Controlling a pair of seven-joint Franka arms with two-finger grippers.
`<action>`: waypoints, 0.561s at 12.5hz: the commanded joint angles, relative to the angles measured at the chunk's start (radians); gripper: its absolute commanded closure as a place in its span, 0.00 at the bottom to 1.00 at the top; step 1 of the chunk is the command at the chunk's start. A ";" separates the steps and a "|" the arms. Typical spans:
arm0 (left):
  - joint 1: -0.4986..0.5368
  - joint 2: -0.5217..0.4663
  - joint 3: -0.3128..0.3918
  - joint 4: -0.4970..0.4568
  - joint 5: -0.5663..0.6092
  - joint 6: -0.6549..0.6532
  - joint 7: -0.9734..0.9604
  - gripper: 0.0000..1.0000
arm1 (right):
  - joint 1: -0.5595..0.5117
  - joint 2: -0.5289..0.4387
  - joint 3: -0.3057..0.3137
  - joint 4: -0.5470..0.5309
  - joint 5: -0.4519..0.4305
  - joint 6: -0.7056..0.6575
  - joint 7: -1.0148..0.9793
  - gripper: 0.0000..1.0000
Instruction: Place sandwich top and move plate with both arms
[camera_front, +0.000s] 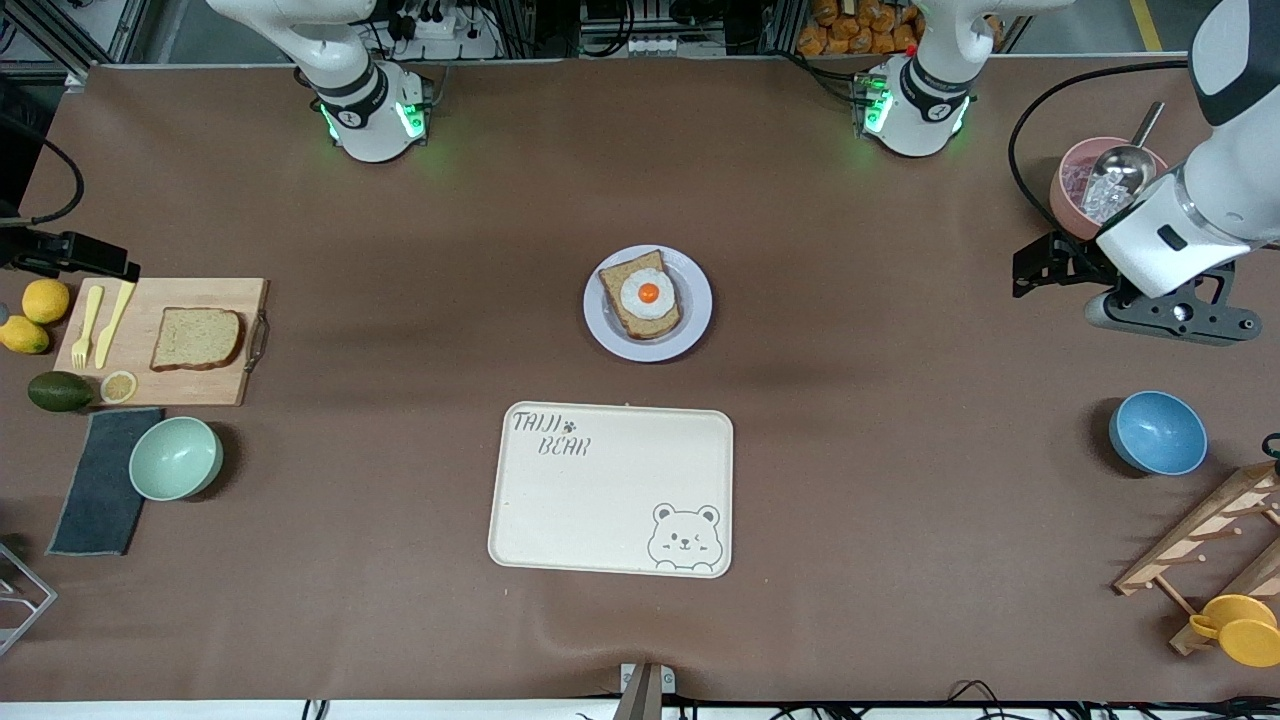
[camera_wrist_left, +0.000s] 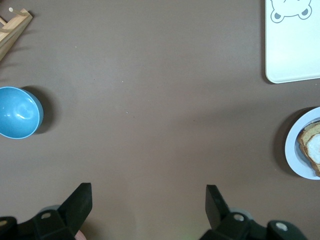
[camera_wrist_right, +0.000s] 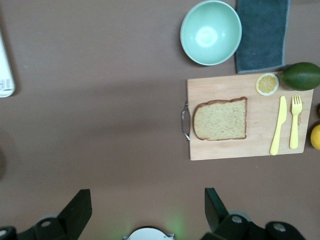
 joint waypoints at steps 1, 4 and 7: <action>0.009 -0.006 -0.005 -0.008 -0.018 0.004 -0.002 0.00 | 0.002 -0.014 -0.094 -0.129 -0.001 0.120 -0.103 0.00; 0.009 -0.002 -0.006 -0.008 -0.018 0.004 -0.002 0.00 | 0.004 -0.001 -0.193 -0.247 0.019 0.252 -0.208 0.00; 0.009 0.000 -0.006 -0.008 -0.018 0.005 -0.002 0.00 | 0.005 0.050 -0.285 -0.314 0.086 0.350 -0.338 0.00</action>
